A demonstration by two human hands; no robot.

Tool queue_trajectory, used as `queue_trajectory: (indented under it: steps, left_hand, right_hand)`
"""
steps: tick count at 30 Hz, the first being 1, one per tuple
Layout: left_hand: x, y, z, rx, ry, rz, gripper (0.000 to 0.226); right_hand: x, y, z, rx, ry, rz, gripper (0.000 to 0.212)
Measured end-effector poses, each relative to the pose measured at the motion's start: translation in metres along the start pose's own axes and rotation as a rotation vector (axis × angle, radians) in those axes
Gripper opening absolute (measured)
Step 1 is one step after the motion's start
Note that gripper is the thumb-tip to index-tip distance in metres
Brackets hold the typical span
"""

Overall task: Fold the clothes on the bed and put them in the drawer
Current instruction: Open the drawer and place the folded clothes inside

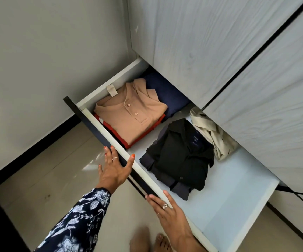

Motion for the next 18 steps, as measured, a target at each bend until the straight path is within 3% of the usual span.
queue_trajectory:
  steps: [6,13,15,18]
  left_hand:
    - [0.044,-0.008,0.023,-0.032,0.063,0.056,0.086]
    - [0.102,-0.015,0.055,-0.078,0.15,0.09,0.072]
    - [0.123,-0.019,0.062,-0.099,0.198,0.013,0.072]
    - [0.156,-0.022,0.067,-0.106,0.302,-0.303,0.07]
  right_hand:
    - [0.054,0.007,-0.01,-0.029,0.113,-0.042,0.075]
    - [0.115,0.024,-0.017,-0.101,0.2,-0.352,0.08]
    - [0.134,0.027,-0.017,-0.119,0.233,-0.4,0.081]
    - [0.162,0.036,-0.015,-0.13,0.299,-0.437,0.083]
Point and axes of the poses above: each hand's wrist, its own z-axis towards the middle knuckle, its own y-axis out of the palm, x = y × z, the point moved 1 cm from there along z, towards the middle knuckle, and after that the axes turned 14 degrees about -x, right-handed, at the moved point
